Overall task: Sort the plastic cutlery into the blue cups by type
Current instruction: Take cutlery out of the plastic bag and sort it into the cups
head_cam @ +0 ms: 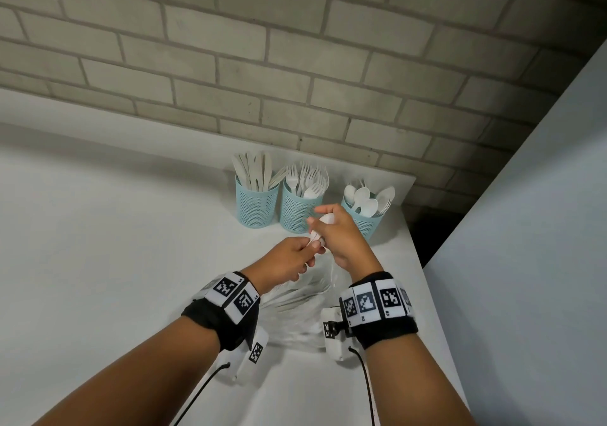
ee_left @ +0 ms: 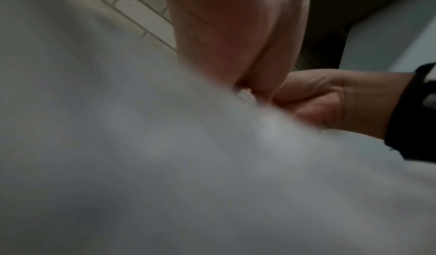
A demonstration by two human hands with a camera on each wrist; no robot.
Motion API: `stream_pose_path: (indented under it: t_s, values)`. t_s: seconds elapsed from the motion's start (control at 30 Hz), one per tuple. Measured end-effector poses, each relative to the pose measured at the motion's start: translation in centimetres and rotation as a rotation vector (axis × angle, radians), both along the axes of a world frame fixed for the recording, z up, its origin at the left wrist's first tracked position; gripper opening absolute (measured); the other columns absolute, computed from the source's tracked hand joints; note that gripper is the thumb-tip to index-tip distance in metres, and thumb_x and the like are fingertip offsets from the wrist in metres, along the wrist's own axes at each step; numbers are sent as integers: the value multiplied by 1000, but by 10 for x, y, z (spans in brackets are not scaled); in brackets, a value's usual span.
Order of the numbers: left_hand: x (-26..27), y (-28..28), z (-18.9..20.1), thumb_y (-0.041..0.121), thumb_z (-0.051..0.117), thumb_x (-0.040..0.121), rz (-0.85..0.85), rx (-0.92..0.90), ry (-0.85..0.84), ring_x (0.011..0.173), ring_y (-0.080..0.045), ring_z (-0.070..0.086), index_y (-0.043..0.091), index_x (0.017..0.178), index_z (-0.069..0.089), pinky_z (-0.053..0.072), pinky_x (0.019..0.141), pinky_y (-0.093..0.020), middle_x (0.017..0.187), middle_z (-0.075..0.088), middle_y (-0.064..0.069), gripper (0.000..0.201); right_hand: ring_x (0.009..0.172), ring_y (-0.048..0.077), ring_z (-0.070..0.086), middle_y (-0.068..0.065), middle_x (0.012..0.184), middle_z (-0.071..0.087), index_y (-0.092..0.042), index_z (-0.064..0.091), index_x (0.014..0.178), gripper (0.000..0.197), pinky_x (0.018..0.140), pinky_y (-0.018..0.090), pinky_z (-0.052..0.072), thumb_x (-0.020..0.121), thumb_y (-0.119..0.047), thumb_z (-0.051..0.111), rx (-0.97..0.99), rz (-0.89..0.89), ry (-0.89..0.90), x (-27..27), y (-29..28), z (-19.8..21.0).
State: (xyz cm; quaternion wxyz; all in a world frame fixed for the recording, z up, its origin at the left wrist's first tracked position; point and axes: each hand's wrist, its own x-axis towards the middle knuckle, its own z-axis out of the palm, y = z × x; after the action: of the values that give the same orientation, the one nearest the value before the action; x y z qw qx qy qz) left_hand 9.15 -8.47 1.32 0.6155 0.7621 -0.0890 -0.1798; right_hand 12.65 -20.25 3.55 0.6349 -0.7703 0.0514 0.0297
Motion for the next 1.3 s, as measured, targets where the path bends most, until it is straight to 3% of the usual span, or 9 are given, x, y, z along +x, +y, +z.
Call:
stream_pose_path:
  t_s: [0.13,0.23,0.4,0.47,0.57,0.67,0.9,1.13,1.3]
  values:
    - [2,2,3,32,44,98,22,-15,-9,57,-8,37,11,104,60,33,53,-17,69,46,4,27,97,26,60,14,113,57,-17,49,103,22,83,34,50,87,-7,61,54,-274,-129,16,-20,18]
    - [3,6,1,31,45,97,40,2,1,57,-8,40,9,106,61,35,53,-16,69,49,3,29,78,15,57,10,103,56,-13,47,114,28,70,24,49,89,-8,59,67,-462,-313,21,-39,51]
    - [-4,11,-6,33,49,94,-258,776,-210,97,-20,58,8,107,62,40,80,-24,107,62,-6,31,74,2,53,-9,89,50,-6,42,121,31,66,8,46,93,-11,54,-71,-595,-680,23,-60,79]
    - [-9,10,-9,37,51,92,-378,933,-220,96,-21,53,6,104,59,38,81,-26,110,59,-10,34,78,5,54,-3,95,52,-5,42,121,31,69,9,47,94,-13,54,-158,-600,-725,30,-61,76]
    - [-9,8,-14,38,54,88,-419,952,-199,93,-24,56,7,97,54,41,77,-29,106,60,-9,33,92,17,57,9,107,55,-6,44,121,30,79,20,50,93,-13,53,-305,-530,-724,42,-62,62]
    - [-9,8,-15,39,59,84,-454,1019,-140,116,-27,46,13,122,47,43,93,-38,122,45,-7,48,99,22,54,19,115,54,0,47,119,28,78,11,41,93,-7,53,-416,-475,-732,46,-60,46]
    - [-6,8,-12,44,67,78,-522,1071,-97,124,-30,39,19,138,34,40,102,-48,134,32,-11,73,99,18,53,16,120,52,2,51,114,22,83,14,36,93,-5,52,-503,-409,-584,48,-60,18]
    - [-4,4,-7,35,67,82,-550,1022,-143,121,-29,46,16,141,29,39,96,-34,135,38,-14,73,121,32,38,14,129,54,-7,57,117,32,97,40,32,100,-21,34,-1107,-159,-320,50,-66,-2]
    - [1,3,-10,34,71,80,-565,1013,-165,116,-28,50,9,134,36,42,95,-35,131,44,-12,69,125,30,34,10,130,52,-12,60,113,27,98,41,28,98,-18,39,-1148,-115,-286,45,-63,6]
